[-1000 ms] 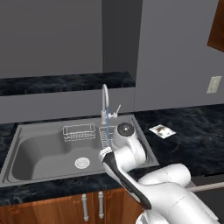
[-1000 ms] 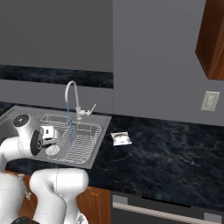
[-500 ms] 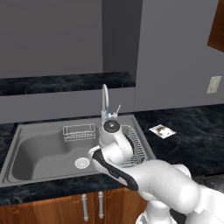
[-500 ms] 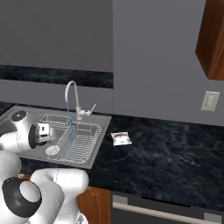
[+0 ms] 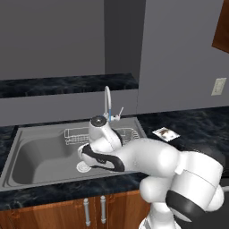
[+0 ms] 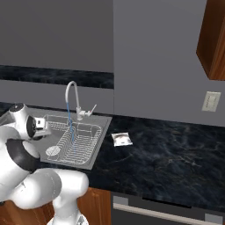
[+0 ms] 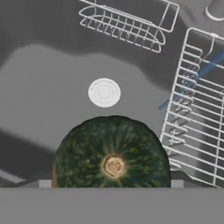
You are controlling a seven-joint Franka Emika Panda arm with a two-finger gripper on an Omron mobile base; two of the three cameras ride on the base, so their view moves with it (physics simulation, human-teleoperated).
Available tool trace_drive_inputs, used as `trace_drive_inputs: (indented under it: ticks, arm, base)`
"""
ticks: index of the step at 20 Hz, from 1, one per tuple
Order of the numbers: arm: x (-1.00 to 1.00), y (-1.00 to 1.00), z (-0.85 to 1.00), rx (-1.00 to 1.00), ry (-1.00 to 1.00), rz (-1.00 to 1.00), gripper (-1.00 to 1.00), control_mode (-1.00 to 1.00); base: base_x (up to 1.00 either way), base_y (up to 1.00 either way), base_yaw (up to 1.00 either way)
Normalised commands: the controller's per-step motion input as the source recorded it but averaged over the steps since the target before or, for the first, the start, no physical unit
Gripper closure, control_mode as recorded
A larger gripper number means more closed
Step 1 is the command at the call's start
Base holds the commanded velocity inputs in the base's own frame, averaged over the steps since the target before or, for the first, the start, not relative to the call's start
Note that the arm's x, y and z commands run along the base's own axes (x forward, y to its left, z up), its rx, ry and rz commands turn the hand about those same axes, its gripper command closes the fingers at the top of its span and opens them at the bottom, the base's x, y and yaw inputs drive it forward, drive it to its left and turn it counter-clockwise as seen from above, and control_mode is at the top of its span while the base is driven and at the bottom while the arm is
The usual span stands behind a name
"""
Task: Turn on the sink faucet. Then move the squash from the counter to the sink. Turn off the sink. Move the vegetable from the sink to the pot next to the stove. Finally move the pot to the front left burner.
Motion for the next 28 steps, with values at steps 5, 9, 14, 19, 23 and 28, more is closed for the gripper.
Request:
trace_drive_inputs:
  ticks: [5,9,14,19,23,28]
  arm:
    - [0.14,0.35,-0.20,-0.02,0.00,-0.04,1.00,-1.00]
    - [0.14,0.27,-0.33,-0.01,0.00,0.00,1.00,-1.00]
    - [0.17,0.17,-0.37,0.00,0.01,0.00,1.00,-1.00]
    - [0.14,0.08,-0.14,0.00,0.05,0.00,1.00,-1.00]
    - [0.14,0.12,-0.15,0.00,0.07,0.00,1.00,-1.00]
    - [0.17,0.21,-0.07,0.00,0.09,0.00,1.00,-1.00]
  base:
    - [0.00,0.00,0.00]
    - [0.00,0.00,0.00]
    - [0.00,0.00,0.00]
    - [0.00,0.00,0.00]
    - [0.00,0.00,0.00]
    - [0.00,0.00,0.00]
